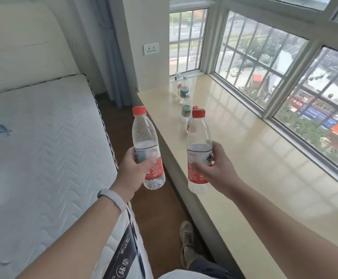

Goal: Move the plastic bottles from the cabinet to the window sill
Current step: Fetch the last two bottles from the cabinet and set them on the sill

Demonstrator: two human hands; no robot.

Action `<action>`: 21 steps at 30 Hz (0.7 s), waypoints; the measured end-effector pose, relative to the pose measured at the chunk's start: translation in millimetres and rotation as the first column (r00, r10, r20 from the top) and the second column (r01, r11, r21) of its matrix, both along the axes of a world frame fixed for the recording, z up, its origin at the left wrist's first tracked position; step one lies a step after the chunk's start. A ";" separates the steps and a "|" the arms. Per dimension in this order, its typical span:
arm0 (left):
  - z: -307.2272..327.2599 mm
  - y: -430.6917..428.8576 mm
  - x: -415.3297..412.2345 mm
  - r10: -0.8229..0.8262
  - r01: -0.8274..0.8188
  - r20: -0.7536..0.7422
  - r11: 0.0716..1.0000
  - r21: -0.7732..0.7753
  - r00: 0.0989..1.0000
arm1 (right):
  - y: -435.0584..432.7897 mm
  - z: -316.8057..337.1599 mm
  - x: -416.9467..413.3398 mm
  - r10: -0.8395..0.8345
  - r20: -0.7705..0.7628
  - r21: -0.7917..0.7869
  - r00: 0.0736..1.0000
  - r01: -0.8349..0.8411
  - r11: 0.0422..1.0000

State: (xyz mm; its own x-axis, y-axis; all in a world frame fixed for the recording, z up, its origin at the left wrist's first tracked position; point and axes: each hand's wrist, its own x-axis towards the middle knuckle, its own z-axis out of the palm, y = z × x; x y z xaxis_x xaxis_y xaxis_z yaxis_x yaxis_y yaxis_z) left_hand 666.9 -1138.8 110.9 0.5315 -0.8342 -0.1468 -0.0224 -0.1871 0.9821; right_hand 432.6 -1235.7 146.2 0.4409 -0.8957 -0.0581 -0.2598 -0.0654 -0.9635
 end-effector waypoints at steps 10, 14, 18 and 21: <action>17.6 -132.5 35.5 0.059 -0.062 0.060 0.997 0.053 0.996 | -152.1 3.2 52.3 0.113 0.032 0.013 0.993 -0.113 0.993; 20.2 -168.8 36.0 0.061 -0.066 0.090 0.997 0.050 0.994 | -196.5 -0.8 62.0 0.121 0.065 0.025 0.991 -0.123 0.992; 24.9 -194.9 39.0 0.093 -0.096 0.086 0.995 0.029 0.992 | -228.2 -3.0 70.3 0.158 0.096 0.036 0.983 -0.162 0.986; 31.2 -210.9 42.7 0.079 -0.084 0.103 0.996 0.043 0.992 | -245.7 -5.2 76.8 0.149 0.103 0.041 0.983 -0.154 0.987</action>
